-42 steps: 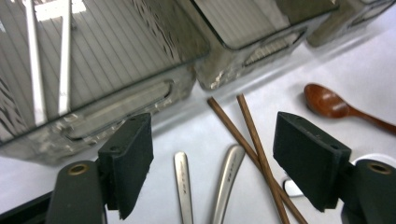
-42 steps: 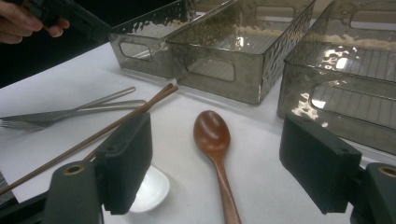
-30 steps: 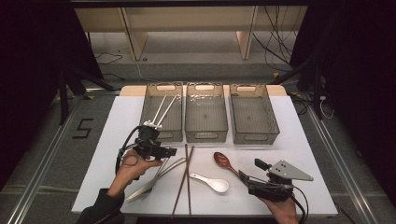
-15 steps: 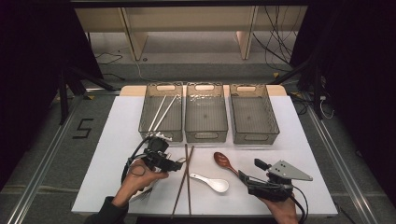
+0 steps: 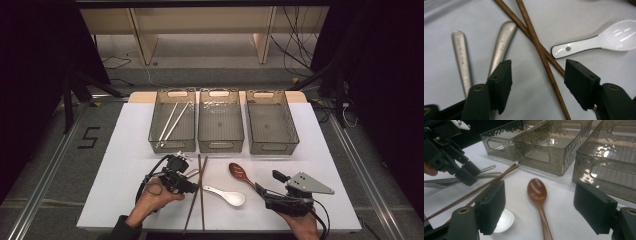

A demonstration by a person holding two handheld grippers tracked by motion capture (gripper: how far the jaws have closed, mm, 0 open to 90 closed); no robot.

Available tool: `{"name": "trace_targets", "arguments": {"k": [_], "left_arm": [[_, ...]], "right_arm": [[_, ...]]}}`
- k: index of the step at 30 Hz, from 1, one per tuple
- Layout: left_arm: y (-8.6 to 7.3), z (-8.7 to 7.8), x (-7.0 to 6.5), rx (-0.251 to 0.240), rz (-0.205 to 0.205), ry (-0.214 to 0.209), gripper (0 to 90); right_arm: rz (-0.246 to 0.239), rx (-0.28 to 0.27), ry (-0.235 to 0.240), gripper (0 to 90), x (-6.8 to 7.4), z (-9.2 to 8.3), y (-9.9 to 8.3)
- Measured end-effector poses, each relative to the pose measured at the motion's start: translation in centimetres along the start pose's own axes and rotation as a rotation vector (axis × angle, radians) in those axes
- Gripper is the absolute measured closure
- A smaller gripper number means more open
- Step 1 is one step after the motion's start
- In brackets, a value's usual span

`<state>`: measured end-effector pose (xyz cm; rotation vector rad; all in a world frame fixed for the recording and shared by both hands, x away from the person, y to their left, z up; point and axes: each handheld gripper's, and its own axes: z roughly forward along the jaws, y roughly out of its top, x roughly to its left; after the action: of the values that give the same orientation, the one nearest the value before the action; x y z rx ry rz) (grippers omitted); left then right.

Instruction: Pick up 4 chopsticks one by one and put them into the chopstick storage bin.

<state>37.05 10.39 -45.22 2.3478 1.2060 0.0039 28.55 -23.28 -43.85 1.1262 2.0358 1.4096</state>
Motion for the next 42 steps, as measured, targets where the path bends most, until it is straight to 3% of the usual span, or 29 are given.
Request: {"name": "trace_targets", "arguments": {"k": [17, 30, 42], "left_arm": [[-0.5, 1.6, -1.3, 0.058, 0.048, 0.015, 55.6], [-0.7, 1.9, -2.5, 0.055, 0.147, 0.124, 66.7], [-0.8, 1.9, -2.0, 0.036, 0.130, 0.118, 81.6]], "right_arm": [[-0.005, 0.002, 0.001, 26.4, 0.1, 0.0, 0.0], [-0.004, 0.003, -0.001, 26.4, 0.1, 0.0, 0.0], [-0.004, 0.002, -0.002, 26.4, 0.1, 0.0, 0.0]]}}
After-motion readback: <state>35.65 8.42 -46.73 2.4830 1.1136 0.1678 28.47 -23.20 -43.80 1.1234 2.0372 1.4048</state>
